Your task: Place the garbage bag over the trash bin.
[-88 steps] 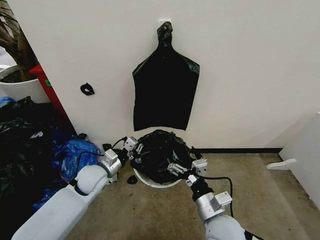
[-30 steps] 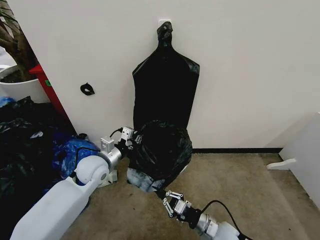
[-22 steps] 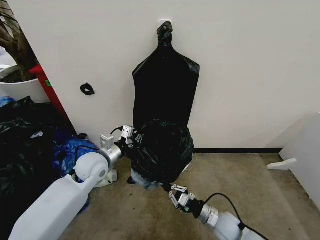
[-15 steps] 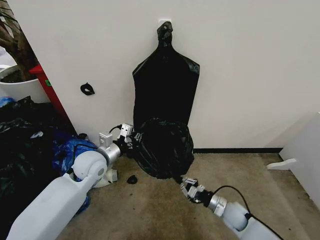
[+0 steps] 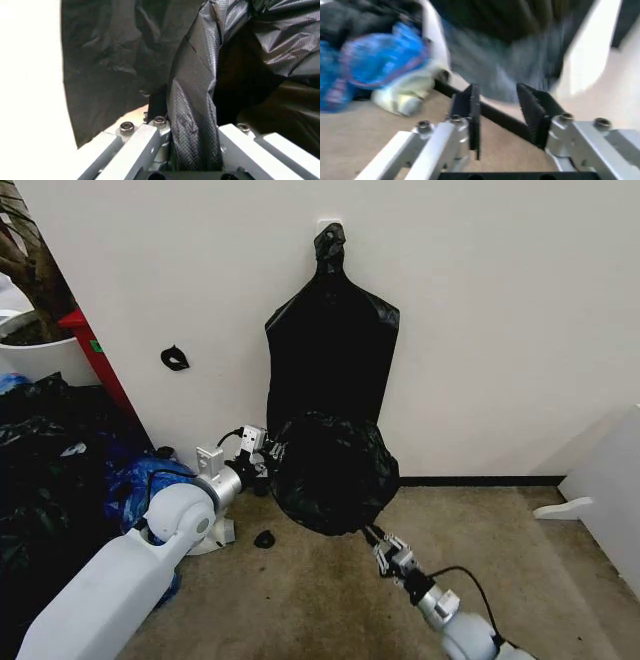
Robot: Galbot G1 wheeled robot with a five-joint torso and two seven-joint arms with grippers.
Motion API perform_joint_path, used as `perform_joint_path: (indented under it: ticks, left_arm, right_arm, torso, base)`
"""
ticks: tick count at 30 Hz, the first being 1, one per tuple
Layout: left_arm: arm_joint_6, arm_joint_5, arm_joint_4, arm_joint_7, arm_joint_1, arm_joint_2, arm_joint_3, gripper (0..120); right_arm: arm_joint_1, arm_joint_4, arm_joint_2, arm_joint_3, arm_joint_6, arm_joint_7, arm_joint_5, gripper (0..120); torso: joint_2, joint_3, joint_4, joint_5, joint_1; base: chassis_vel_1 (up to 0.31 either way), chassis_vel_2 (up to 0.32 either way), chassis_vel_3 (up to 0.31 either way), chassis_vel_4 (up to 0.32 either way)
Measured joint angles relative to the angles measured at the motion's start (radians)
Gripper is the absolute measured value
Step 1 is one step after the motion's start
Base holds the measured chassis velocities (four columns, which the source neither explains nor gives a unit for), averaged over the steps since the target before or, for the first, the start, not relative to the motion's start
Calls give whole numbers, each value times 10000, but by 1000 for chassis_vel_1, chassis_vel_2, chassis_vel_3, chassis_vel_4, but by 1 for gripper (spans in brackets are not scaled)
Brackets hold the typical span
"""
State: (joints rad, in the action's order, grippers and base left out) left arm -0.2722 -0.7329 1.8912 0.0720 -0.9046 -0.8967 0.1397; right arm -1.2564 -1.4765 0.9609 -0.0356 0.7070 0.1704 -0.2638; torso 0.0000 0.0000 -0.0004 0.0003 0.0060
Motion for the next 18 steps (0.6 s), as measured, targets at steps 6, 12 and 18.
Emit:
perform_joint_path:
  ticks: [6, 12, 18]
  left_arm:
    - [384, 407, -154, 177, -232, 116, 53, 1]
    - [742, 867, -327, 398, -441, 156, 74, 1]
    - [770, 897, -307, 410, -452, 123, 71, 1]
  right_arm:
    - [-203, -351, -380, 1157, 1140, 3635, -994, 50]
    - [-476, -1416, -551, 2036, 1055, 4940, -3430, 71]
    - [-844, -2877, -618, 1604, -113, 2702, -5174, 93]
  torso:
    - [0, 0, 3, -1, 0]
    - [0, 0, 3, -2, 0]
    - [0, 0, 0, -2, 0]
  base:
    - [0, 0, 0, 0]
    - [0, 0, 0, 0]
    - [0, 0, 0, 0]
